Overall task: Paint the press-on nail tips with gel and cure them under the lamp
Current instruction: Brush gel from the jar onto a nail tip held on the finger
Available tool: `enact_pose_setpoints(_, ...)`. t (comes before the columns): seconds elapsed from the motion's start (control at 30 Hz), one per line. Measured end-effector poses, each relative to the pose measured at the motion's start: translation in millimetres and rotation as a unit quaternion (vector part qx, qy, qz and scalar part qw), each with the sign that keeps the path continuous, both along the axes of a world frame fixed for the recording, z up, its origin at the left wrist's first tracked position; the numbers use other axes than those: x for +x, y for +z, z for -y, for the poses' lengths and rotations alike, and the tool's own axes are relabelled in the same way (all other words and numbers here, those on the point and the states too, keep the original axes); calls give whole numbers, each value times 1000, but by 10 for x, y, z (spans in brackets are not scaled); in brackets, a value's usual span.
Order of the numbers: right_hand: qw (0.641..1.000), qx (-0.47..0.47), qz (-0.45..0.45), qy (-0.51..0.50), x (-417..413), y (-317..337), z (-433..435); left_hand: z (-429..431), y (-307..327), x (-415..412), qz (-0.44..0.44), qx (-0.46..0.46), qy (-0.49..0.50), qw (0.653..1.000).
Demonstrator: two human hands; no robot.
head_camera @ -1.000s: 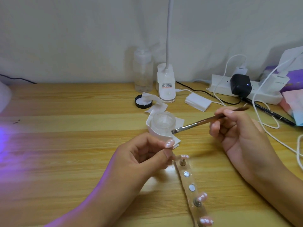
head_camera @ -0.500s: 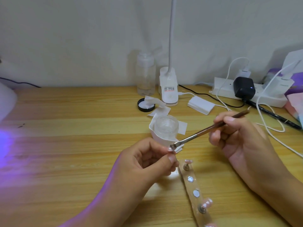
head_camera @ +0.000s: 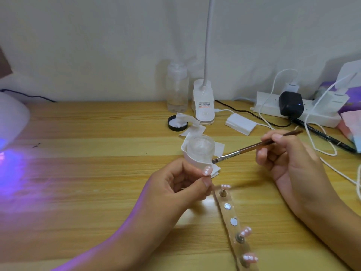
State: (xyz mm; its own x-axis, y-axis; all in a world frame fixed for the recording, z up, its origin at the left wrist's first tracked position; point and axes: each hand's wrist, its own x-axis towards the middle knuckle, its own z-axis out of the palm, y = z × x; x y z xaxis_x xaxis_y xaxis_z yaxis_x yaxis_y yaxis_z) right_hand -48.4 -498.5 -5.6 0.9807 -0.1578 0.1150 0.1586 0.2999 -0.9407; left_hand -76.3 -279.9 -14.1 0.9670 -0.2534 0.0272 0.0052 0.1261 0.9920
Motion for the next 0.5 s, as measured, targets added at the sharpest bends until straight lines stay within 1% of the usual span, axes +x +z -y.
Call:
enact_pose_setpoints(0.1,999,19,13,23,-15,20,-9,-8,-21,1,5,7,-9,1000)
enact_pose_setpoints(0.2,998,10,16,60,-51,30,-38,-5,-30,1,9,19,-12,1000)
enact_pose_setpoints(0.3,1000,-10,5,17,-33,10,-32,-10,-39,8,15,29,-3,999)
enact_pose_setpoints(0.37,1000,0,-3,-11,-22,20,-12,-13,-40,5,20,36,2,999)
enact_pose_setpoints(0.43,1000,19,5,-1,-31,43,-12,-14,-41,-1,26,40,4,999)
enact_pose_setpoints(0.5,999,28,24,31,-56,53,-22,-20,-42,-1,33,43,3,999)
